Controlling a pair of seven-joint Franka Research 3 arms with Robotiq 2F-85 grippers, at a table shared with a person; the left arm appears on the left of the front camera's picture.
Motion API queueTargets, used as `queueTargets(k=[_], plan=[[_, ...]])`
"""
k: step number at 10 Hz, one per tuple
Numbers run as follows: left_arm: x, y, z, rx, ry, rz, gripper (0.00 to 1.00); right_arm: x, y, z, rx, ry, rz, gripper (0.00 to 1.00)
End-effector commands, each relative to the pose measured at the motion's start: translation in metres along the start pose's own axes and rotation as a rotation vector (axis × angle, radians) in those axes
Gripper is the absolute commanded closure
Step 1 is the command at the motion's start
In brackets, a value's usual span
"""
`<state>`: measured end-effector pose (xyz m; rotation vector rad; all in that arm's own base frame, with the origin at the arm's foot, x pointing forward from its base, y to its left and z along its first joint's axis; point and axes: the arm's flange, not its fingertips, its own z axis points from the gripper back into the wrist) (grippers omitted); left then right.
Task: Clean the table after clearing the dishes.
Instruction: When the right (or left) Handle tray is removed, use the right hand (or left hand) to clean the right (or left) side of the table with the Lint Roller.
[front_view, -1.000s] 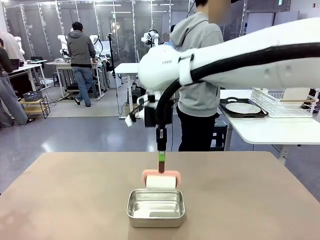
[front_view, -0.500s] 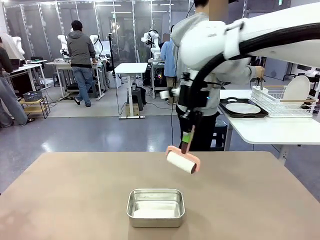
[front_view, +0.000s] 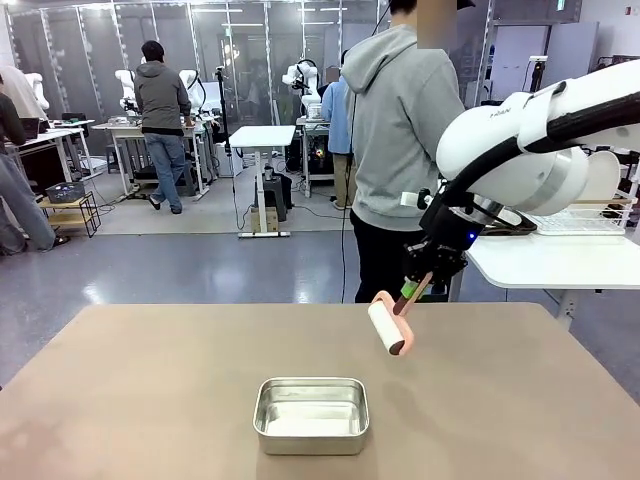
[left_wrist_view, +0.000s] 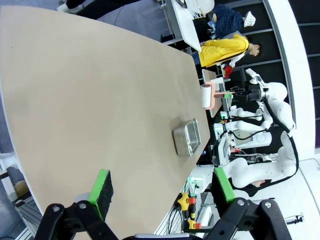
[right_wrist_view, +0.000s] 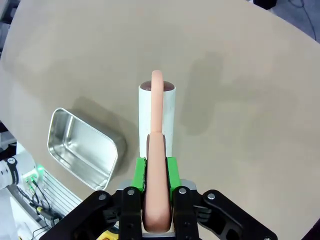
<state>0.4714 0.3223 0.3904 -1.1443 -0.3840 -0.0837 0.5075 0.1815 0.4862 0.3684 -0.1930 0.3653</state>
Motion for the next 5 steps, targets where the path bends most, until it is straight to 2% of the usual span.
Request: queueTargets(k=[1, 4, 5], plan=[[-0.0047, -0.0025, 0.0020, 0.012, 0.008, -0.016, 0.00, 0.0111, 0.0067, 0.0005, -0.004, 0.066, 0.047, 0.99], [-0.0047, -0.0025, 0.0020, 0.012, 0.008, -0.016, 0.00, 0.0111, 0.0067, 0.0005, -0.004, 0.066, 0.047, 0.99], [-0.0047, -0.0025, 0.0020, 0.012, 0.008, -0.016, 0.00, 0.0046, 0.0059, -0.0037, 0.002, 0.052, 0.029, 0.79]])
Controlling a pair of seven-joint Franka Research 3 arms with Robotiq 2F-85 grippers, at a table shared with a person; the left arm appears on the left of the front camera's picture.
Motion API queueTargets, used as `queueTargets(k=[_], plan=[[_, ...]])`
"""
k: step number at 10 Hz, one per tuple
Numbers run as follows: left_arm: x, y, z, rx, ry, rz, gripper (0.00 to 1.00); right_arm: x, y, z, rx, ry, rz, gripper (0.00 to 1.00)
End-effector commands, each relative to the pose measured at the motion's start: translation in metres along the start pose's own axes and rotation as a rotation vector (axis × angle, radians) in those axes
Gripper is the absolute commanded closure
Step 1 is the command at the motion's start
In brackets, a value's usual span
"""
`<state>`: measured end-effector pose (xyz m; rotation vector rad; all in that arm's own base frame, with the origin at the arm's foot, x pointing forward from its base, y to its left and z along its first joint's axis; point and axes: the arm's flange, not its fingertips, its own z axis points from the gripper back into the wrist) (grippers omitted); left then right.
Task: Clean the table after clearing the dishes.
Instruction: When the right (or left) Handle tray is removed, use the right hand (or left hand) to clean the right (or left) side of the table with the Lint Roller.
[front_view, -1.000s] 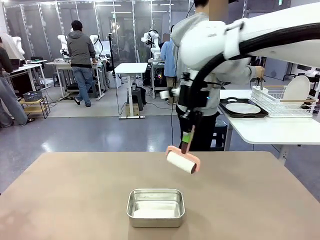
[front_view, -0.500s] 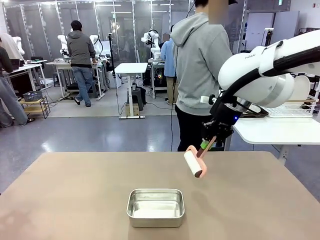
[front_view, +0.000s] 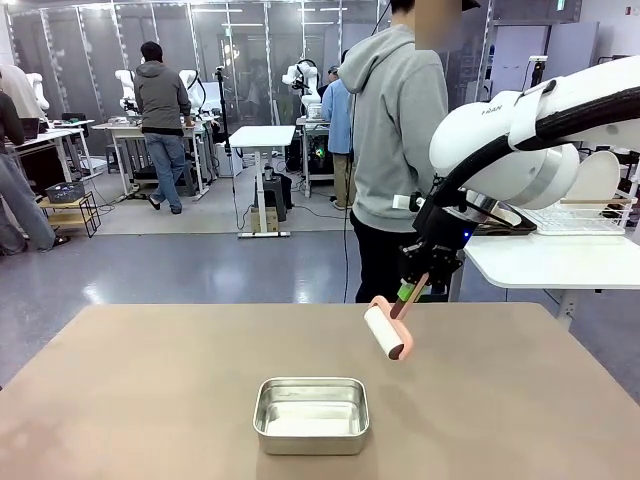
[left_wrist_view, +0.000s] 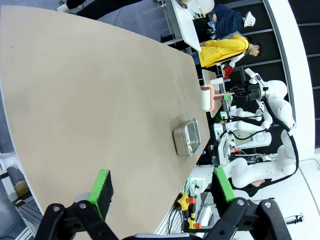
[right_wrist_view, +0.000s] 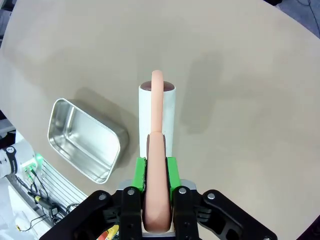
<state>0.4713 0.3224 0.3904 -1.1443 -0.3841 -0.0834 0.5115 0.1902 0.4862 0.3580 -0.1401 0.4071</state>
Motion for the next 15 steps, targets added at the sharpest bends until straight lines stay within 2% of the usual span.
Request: queueTargets(k=[1, 5, 8, 9, 15], plan=[[-0.005, -0.003, 0.002, 0.012, 0.008, -0.016, 0.00, 0.005, -0.020, -0.006, 0.031, -0.042, -0.103, 0.79], [-0.005, -0.003, 0.002, 0.012, 0.008, -0.016, 0.00, -0.006, -0.072, -0.025, 0.257, -0.032, -0.300, 0.79], [-0.005, -0.003, 0.002, 0.012, 0.008, -0.016, 0.00, 0.001, -0.093, -0.045, 0.329, 0.008, -0.373, 0.79], [-0.005, -0.003, 0.002, 0.012, 0.008, -0.016, 0.00, 0.004, -0.096, -0.054, 0.335, 0.031, -0.382, 0.79], [-0.005, -0.003, 0.002, 0.012, 0.008, -0.016, 0.00, -0.009, -0.120, -0.091, 0.313, 0.022, -0.411, 0.79]])
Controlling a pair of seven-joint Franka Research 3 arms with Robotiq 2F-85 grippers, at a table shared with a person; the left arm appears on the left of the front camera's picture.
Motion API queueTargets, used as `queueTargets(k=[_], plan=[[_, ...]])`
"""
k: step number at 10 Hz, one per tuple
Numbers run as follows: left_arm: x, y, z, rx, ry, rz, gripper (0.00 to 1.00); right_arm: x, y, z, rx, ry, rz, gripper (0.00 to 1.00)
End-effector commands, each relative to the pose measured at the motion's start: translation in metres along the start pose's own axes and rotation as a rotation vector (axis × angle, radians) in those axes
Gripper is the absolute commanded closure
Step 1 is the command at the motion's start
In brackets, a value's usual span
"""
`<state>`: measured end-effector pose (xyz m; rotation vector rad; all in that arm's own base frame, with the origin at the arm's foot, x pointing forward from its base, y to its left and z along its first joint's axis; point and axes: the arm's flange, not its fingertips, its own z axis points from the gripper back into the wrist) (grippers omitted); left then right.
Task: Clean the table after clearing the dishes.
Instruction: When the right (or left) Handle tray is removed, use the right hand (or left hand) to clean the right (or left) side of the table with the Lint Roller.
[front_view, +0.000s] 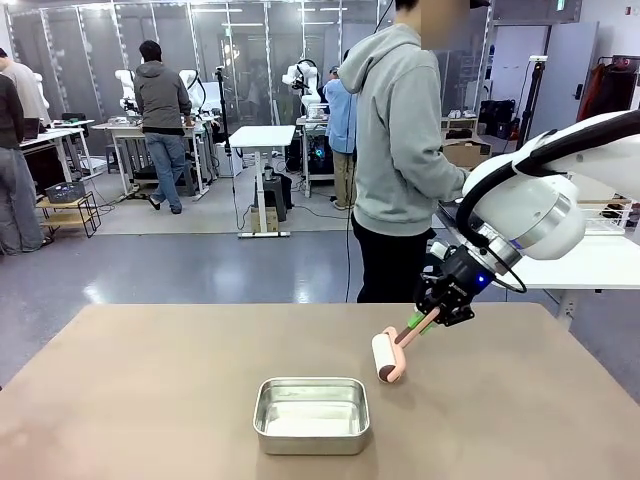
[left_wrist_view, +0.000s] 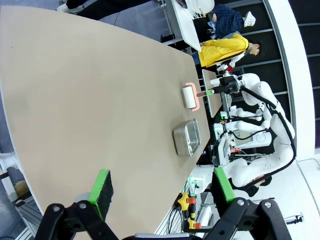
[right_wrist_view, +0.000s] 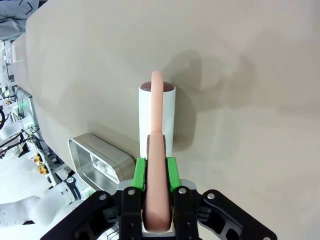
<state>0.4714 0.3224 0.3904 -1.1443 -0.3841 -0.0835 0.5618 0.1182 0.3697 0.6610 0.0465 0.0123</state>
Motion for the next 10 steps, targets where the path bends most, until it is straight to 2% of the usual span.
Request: queueTargets(k=[1, 4, 10], plan=[[-0.005, -0.003, 0.002, 0.012, 0.008, -0.016, 0.00, -0.004, -0.013, -0.011, 0.012, -0.023, 0.008, 0.79], [-0.005, -0.003, 0.002, 0.012, 0.008, -0.016, 0.00, -0.007, -0.052, -0.014, -0.020, -0.037, -0.047, 0.79], [-0.005, -0.003, 0.002, 0.012, 0.008, -0.016, 0.00, -0.011, -0.119, 0.033, -0.140, -0.034, -0.176, 0.79]])
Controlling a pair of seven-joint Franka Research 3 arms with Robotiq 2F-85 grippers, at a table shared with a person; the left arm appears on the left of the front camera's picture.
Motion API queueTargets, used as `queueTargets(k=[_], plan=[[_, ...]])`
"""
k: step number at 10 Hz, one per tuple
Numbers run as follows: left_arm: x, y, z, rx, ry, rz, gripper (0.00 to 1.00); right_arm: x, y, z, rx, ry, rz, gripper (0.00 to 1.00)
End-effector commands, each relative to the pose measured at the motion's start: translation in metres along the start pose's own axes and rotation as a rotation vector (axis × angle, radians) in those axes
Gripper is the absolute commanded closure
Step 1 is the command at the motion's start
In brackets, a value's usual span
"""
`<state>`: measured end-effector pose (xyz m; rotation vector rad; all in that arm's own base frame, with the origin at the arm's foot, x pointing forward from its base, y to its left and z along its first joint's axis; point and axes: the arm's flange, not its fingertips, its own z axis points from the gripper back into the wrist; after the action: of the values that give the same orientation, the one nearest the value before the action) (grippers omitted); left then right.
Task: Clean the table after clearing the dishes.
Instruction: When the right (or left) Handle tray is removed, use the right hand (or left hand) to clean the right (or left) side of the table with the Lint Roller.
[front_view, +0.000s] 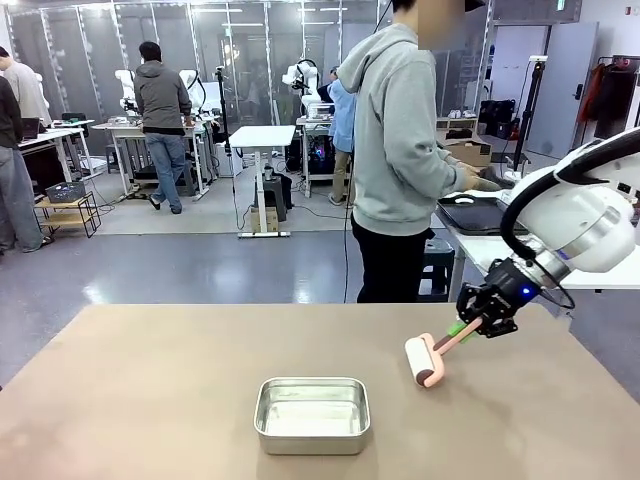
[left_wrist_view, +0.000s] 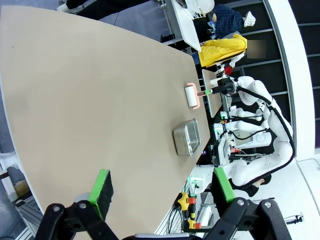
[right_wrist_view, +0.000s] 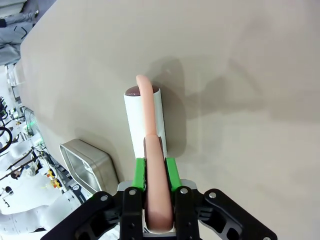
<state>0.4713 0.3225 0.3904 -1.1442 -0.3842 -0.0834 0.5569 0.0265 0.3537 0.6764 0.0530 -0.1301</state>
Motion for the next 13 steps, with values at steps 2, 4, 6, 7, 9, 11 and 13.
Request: queueTargets(k=[2, 4, 6, 7, 9, 11, 13], plan=[[-0.005, -0.003, 0.002, 0.012, 0.008, -0.016, 0.00, 0.005, -0.061, 0.009, -0.241, -0.004, -0.095, 0.79], [-0.005, -0.003, 0.002, 0.012, 0.008, -0.016, 0.00, 0.011, -0.079, 0.028, -0.320, -0.002, -0.128, 0.79], [-0.005, -0.003, 0.002, 0.012, 0.008, -0.016, 0.00, 0.014, -0.092, 0.045, -0.396, -0.011, -0.162, 0.79], [-0.005, -0.003, 0.002, 0.012, 0.008, -0.016, 0.00, 0.014, -0.095, 0.054, -0.445, -0.003, -0.179, 0.79], [-0.005, -0.003, 0.002, 0.012, 0.008, -0.016, 0.00, 0.011, -0.089, 0.066, -0.567, -0.002, -0.222, 0.79], [-0.005, -0.003, 0.002, 0.012, 0.008, -0.016, 0.00, 0.010, -0.073, 0.069, -0.716, 0.005, -0.229, 0.79], [-0.005, -0.003, 0.002, 0.012, 0.008, -0.016, 0.00, 0.007, -0.053, 0.082, -0.773, 0.008, -0.202, 0.79]])
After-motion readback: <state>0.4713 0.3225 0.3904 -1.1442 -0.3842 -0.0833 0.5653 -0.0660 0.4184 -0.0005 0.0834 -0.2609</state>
